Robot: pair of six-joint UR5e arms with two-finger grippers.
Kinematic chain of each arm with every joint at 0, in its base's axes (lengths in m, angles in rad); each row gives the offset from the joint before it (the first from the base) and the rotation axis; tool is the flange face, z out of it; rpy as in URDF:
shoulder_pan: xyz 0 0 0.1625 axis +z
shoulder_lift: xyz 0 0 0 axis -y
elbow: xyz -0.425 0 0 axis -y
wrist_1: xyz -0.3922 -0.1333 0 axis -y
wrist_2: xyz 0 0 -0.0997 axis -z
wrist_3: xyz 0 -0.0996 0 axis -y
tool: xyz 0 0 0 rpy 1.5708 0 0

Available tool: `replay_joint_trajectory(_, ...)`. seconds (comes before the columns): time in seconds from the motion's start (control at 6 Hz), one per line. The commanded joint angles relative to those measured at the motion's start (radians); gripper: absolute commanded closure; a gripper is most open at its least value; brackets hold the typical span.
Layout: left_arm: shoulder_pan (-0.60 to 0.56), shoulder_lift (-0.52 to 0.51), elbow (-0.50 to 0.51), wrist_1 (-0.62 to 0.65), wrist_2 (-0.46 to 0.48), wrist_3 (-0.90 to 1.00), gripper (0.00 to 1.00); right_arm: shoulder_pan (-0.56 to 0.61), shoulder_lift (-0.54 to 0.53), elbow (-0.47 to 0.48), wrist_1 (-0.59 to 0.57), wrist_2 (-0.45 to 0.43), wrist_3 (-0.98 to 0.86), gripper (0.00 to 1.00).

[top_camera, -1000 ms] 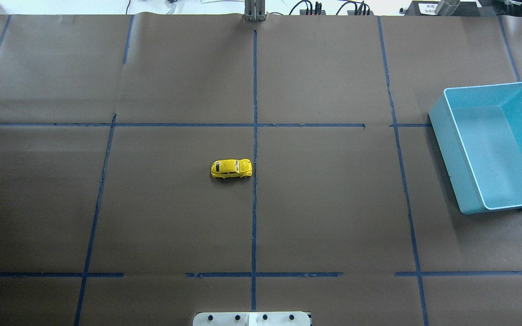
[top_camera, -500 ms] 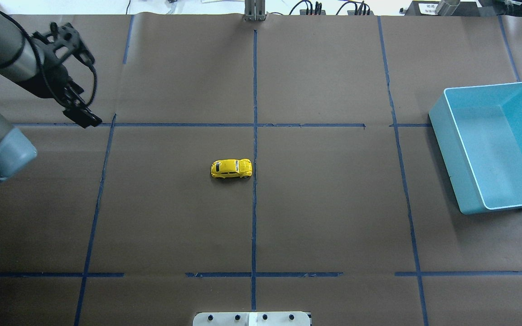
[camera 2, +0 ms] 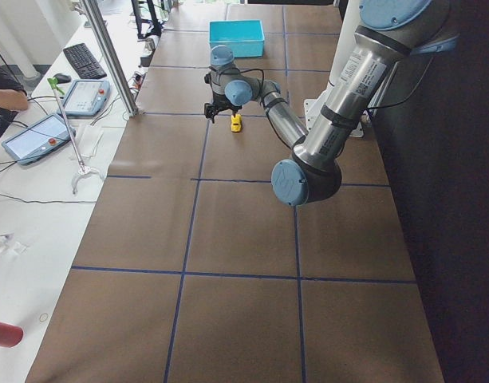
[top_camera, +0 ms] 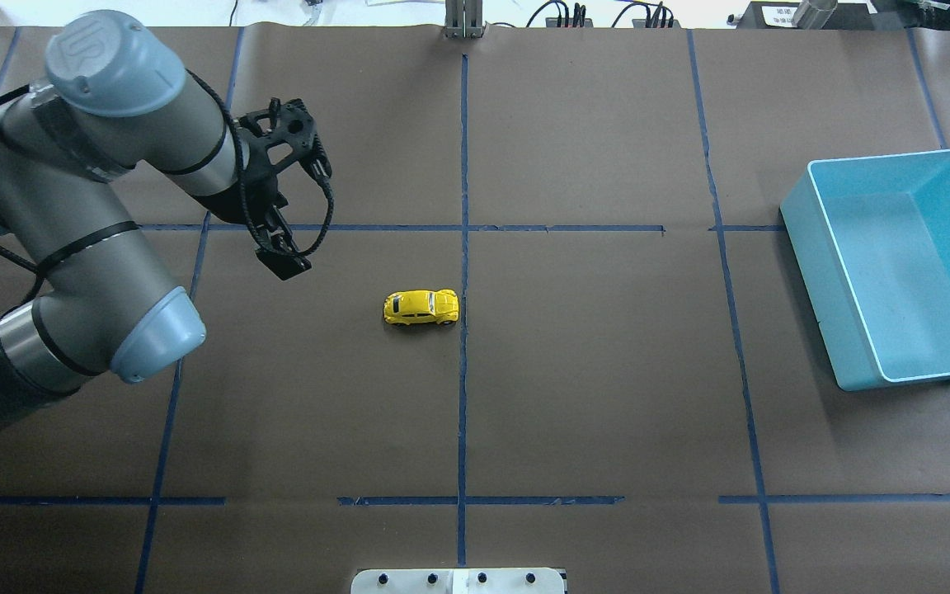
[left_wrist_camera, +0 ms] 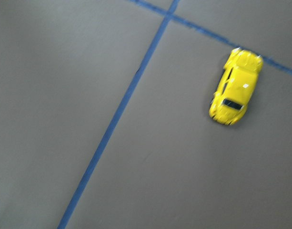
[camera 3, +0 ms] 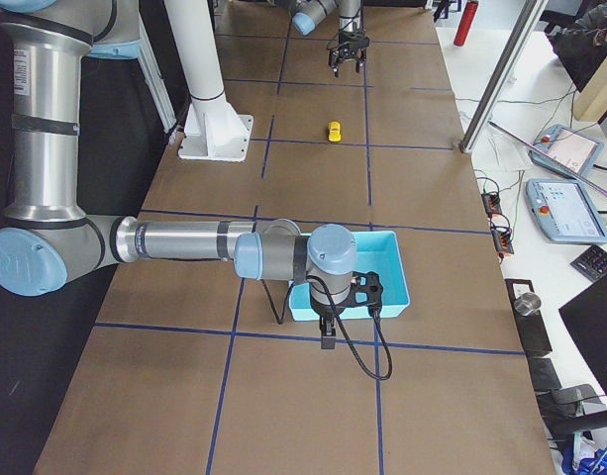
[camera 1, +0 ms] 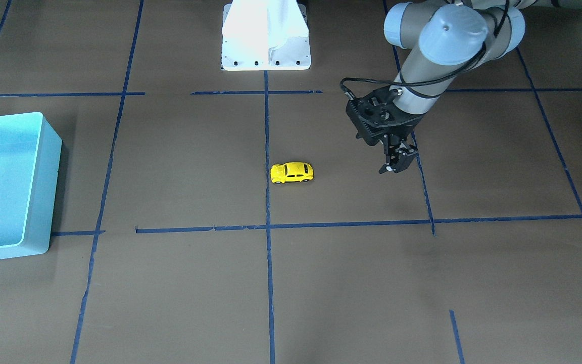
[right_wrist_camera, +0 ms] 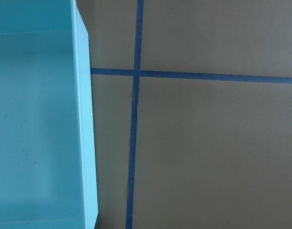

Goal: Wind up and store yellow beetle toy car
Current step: 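Reach the left gripper down onto the yellow beetle toy car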

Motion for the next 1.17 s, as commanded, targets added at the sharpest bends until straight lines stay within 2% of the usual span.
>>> replay_joint_trajectory(0.0, 0.075, -0.145, 0.066, 0.191, 0.01, 0.234, 0.0, 0.0, 0.001, 0.0, 0.0, 0.0, 0.002, 0.0)
replay_joint_trajectory(0.17, 0.087, -0.187, 0.134, 0.199, 0.015, 0.342, 0.0, 0.0, 0.0, -0.001, 0.0, -0.001, 0.002, 0.0)
replay_joint_trajectory(0.33, 0.125, -0.192, 0.165, 0.194, 0.043, 0.336, 0.0, 0.0, 0.0, 0.0, 0.0, -0.001, 0.002, 0.0)
replay_joint_trajectory(0.5, 0.214, -0.213, 0.179, 0.205, 0.183, 0.336, 0.0, 0.0, -0.002, 0.0, 0.0, -0.001, 0.002, 0.0)
replay_joint_trajectory(0.67, 0.237, -0.227, 0.208, 0.194, 0.218, 0.322, 0.0, 0.0, -0.003, 0.0, 0.0, 0.0, 0.002, 0.0)
replay_joint_trajectory(1.0, 0.254, -0.229, 0.306, -0.011, 0.225, 0.166, 0.0, 0.002, -0.005, -0.001, 0.0, 0.002, 0.0, 0.0)
